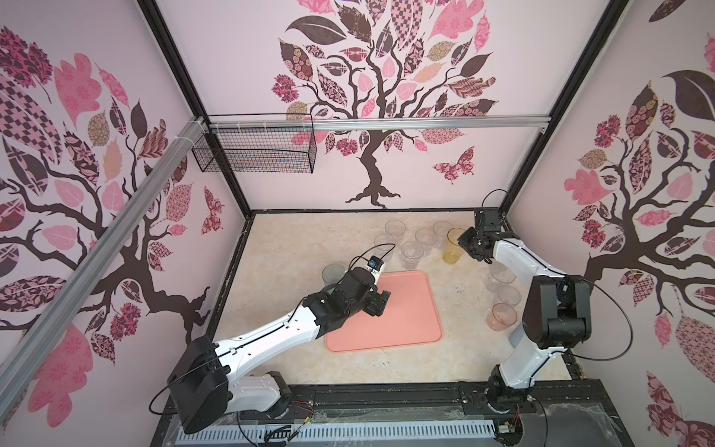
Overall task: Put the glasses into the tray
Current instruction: 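Lower right gripper into the amber-yellow glass and grip its rim, then lift the amber-yellow glass with right gripper and carry it over the tray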
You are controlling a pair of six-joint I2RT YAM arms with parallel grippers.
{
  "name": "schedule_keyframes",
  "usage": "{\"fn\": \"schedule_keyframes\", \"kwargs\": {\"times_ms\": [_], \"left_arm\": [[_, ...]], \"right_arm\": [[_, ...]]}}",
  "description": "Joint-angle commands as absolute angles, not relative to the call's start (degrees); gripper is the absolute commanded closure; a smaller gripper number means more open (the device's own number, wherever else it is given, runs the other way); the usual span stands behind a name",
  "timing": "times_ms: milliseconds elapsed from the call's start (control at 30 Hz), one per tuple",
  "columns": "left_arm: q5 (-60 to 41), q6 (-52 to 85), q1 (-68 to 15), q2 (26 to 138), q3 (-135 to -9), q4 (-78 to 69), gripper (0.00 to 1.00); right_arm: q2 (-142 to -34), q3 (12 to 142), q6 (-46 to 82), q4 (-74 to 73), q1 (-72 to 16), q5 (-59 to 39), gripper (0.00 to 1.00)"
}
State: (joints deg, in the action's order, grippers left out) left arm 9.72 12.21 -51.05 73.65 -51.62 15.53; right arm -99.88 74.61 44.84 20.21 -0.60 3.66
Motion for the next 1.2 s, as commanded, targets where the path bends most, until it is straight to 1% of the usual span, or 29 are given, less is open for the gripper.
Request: {"fn": "schedule_keyframes", "kwargs": {"times_ms": [0,100,300,467,633,800,967,1167], "left_arm": [[11.8,12.7,-51.2,71.8,-50.0,14.9,0.21],[12.1,12.8,-51.0,71.3,-49.8,14.5,0.21],[12.8,12.7,-50.9,71.4,-51.3,15.3,0.22],[14.3,12.7,-50.5,70.5,-54.3,17.4,0.22],[15.9,12.7,-49.6,67.1,-55.0,18.3,0.22],[17.5,13.0,-47.9,63.8,-54.6,20.5,0.22],[20.8,13.0,-46.1,60.3,-54.7,25.5,0.22],[23.7,12.8,-43.5,55.1,-54.3,31.3,0.21]], "right_arm": [[-100.3,75.8,44.2,20.5,-0.2,3.6,0.74],[-99.3,76.0,43.9,21.0,-0.2,3.7,0.81],[-97.0,77.0,43.1,24.3,-0.3,3.9,0.92],[-93.1,77.4,41.9,27.0,-0.8,4.3,0.98],[-88.4,77.3,40.2,30.6,-3.0,4.6,0.99],[-83.6,76.6,38.6,34.8,-7.9,6.8,1.00],[-78.2,75.0,38.1,38.0,-11.2,6.5,1.00],[-75.5,74.7,37.2,44.0,-19.5,8.4,1.00]]}}
